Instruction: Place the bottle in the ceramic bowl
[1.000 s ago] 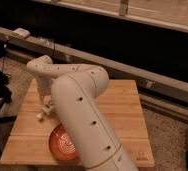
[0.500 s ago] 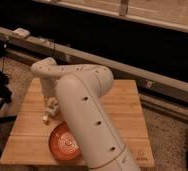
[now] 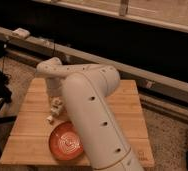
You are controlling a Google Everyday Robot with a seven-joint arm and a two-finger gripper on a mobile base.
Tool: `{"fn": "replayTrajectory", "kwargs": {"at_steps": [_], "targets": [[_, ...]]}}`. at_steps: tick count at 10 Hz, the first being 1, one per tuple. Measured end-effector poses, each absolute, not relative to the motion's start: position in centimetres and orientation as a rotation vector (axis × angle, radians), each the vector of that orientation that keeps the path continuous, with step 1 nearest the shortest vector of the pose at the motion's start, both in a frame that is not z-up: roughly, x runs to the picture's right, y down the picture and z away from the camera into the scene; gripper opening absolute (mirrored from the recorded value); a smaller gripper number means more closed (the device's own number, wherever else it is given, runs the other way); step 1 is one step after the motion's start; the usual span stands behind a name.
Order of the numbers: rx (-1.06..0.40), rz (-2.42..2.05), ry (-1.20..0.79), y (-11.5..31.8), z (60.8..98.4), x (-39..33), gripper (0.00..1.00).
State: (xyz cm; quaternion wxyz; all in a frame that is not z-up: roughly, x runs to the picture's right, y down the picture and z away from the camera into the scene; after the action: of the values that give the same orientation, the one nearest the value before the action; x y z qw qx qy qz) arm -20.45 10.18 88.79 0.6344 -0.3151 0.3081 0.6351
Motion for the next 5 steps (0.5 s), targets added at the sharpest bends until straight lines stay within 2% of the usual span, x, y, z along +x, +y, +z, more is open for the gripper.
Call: {"fn": "replayTrajectory", "kwargs": {"at_steps": [5], "targets": [[-0.736, 1.484, 0.689, 10.6, 89.8, -21.8, 0.65]]}}
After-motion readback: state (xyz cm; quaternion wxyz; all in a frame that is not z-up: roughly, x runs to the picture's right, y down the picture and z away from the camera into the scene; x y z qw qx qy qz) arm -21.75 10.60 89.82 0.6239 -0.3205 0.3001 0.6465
